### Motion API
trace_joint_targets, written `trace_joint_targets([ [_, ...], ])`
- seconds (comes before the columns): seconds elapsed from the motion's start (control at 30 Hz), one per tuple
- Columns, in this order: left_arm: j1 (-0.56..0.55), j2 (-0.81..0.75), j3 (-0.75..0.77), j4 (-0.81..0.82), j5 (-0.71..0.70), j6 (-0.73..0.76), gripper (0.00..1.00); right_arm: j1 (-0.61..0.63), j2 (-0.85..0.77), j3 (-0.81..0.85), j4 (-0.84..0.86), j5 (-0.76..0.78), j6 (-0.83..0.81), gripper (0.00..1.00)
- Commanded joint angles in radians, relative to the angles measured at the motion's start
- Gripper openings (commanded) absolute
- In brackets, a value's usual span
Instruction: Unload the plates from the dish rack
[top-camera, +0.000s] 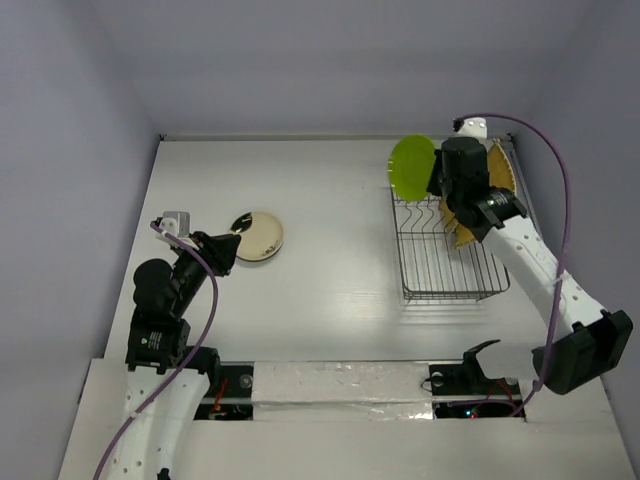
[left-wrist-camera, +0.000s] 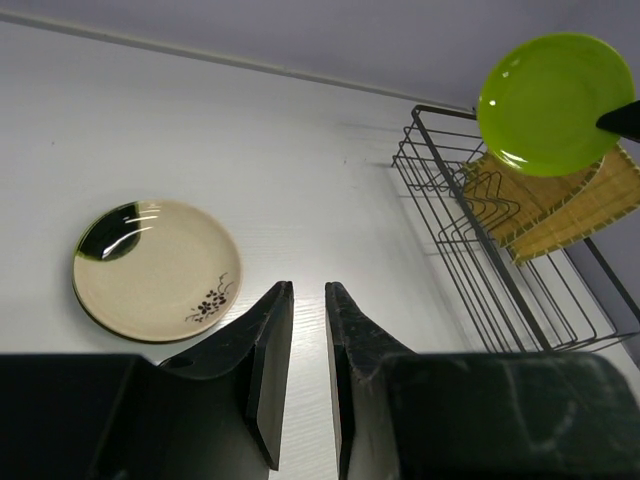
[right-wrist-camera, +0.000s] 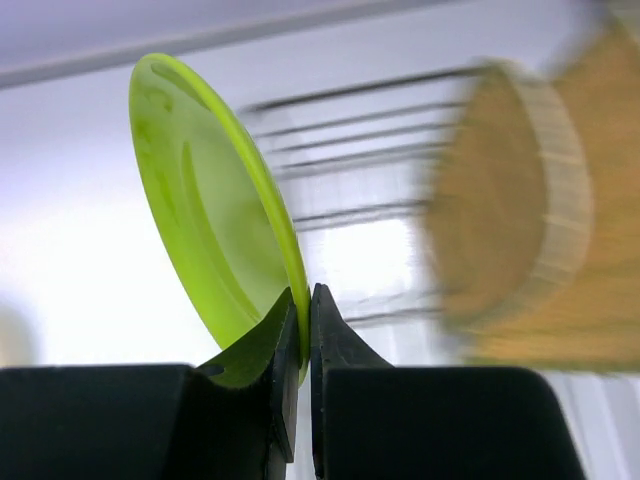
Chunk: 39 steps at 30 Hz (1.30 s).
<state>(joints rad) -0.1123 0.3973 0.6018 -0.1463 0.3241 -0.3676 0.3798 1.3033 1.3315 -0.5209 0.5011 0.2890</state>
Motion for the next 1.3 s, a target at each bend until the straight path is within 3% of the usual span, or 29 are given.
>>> trace_joint_targets([
  [0.0, -0.007, -0.006, -0.004, 0.044, -0.005, 0.002, 0.17, 0.086, -0.006, -0.043, 0.257, -0.352, 0.128, 0.00],
  [0.1, -0.007, -0.009, -0.004, 0.039, -0.013, -0.001, 0.20, 0.155, 0.112, -0.068, 0.384, -0.491, 0.223, 0.00],
  [0.3, -0.007, -0.008, -0.005, 0.042, -0.013, -0.001, 0.28, 0.336, 0.405, 0.043, 0.565, -0.613, 0.352, 0.00],
  [0.5, -0.007, -0.008, -0.004, 0.040, -0.014, 0.001, 0.30, 0.410, 0.635, 0.205, 0.613, -0.664, 0.459, 0.00],
  [0.67, -0.007, -0.006, -0.005, 0.042, -0.010, 0.002, 0.30, 0.421, 0.738, 0.228, 0.613, -0.635, 0.559, 0.01],
  [0.7, -0.007, -0.006, -0.005, 0.044, -0.008, 0.001, 0.30, 0.432, 0.743, 0.232, 0.601, -0.612, 0.567, 0.04],
  [0.83, -0.007, -0.009, -0.005, 0.044, -0.007, 0.001, 0.30, 0.432, 0.748, 0.216, 0.602, -0.575, 0.581, 0.29],
  [1.1, -0.007, -0.009, -0.005, 0.044, -0.005, 0.001, 0.31, 0.432, 0.780, 0.275, 0.490, -0.598, 0.521, 0.43],
  [1.27, -0.007, -0.012, -0.005, 0.045, -0.003, 0.002, 0.31, 0.432, 0.627, 0.172, 0.477, -0.507, 0.443, 0.56],
])
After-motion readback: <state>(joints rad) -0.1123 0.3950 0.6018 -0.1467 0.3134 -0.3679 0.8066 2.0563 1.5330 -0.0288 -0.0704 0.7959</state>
